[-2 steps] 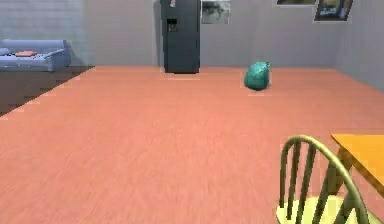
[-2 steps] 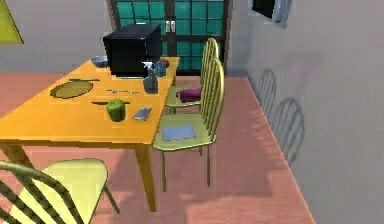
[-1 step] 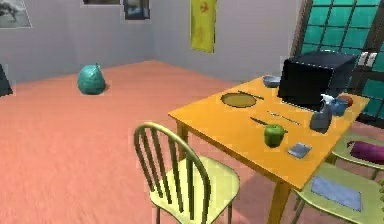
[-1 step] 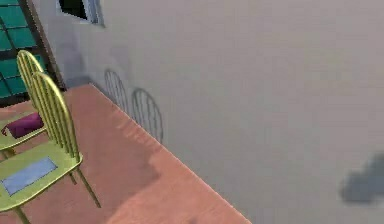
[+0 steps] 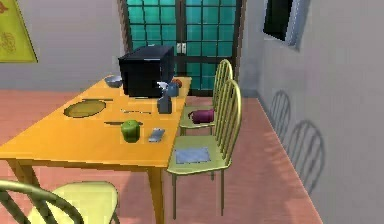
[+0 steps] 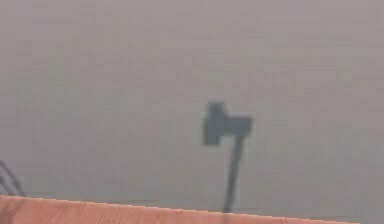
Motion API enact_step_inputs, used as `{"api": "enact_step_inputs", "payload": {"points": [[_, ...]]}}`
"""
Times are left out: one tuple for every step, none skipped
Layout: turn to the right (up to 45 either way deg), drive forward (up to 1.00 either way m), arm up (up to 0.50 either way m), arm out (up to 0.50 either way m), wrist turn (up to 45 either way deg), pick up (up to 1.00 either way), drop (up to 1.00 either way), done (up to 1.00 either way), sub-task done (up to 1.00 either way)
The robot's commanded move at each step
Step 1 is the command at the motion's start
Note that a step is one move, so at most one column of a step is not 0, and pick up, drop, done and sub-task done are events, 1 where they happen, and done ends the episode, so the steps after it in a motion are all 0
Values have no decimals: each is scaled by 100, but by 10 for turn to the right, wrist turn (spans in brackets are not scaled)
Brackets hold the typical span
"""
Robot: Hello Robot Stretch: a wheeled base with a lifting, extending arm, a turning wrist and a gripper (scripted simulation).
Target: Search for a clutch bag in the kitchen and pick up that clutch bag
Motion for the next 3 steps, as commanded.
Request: {"api": "enact_step_inputs", "payload": {"points": [[0,60,0,0,0,0,0,0,0],[-450,0,0,0,0,0,0,0,0],[-390,0,0,0,0,0,0,0,0]]}}
